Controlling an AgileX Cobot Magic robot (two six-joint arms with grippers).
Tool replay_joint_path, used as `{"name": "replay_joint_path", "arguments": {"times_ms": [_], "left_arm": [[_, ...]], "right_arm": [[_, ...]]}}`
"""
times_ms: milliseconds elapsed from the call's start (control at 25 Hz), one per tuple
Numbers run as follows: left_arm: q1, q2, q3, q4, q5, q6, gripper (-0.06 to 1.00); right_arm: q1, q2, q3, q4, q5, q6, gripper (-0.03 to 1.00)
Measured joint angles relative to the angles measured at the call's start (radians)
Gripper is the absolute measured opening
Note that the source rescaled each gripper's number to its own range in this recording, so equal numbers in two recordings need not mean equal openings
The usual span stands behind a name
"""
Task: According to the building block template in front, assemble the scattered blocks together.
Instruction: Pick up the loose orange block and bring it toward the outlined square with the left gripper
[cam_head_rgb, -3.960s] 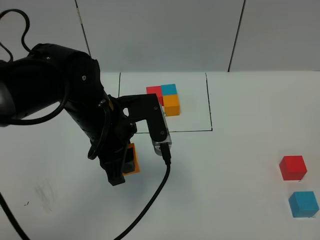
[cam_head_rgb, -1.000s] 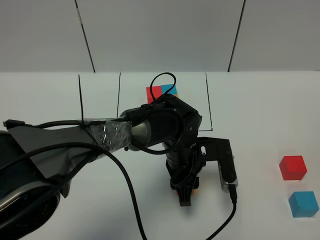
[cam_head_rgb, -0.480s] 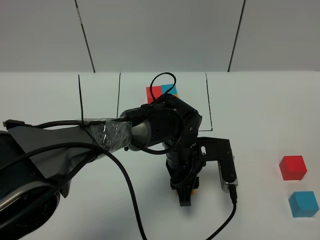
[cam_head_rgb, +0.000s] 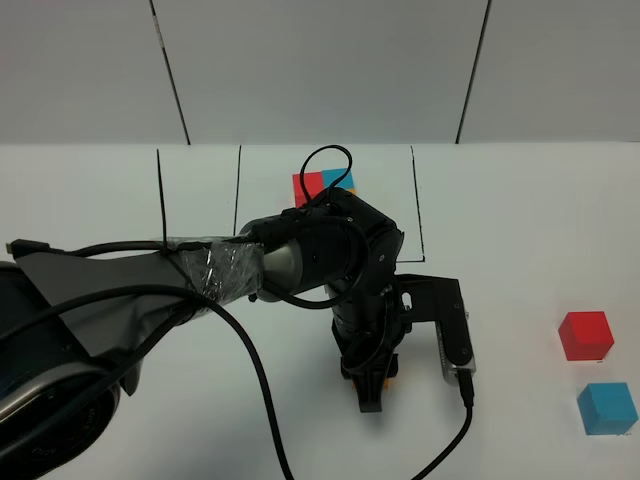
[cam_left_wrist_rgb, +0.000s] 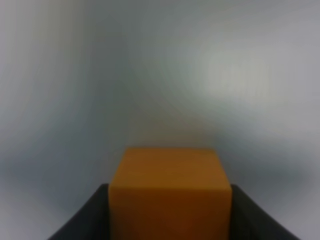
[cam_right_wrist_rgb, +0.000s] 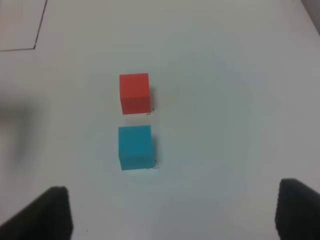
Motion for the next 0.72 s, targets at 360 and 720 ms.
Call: {"name": "replay_joint_path", "arguments": {"times_ms": [360, 720], "left_arm": [[0.000, 0.000, 0.000, 0.000, 0.000, -0.005, 0.00], [0.000, 0.000, 0.000, 0.000, 0.000, -0.023, 0.05]], "right_arm": [[0.000, 0.000, 0.000, 0.000, 0.000, 0.000, 0.87], [0.000, 0.000, 0.000, 0.000, 0.000, 0.000, 0.87]]}}
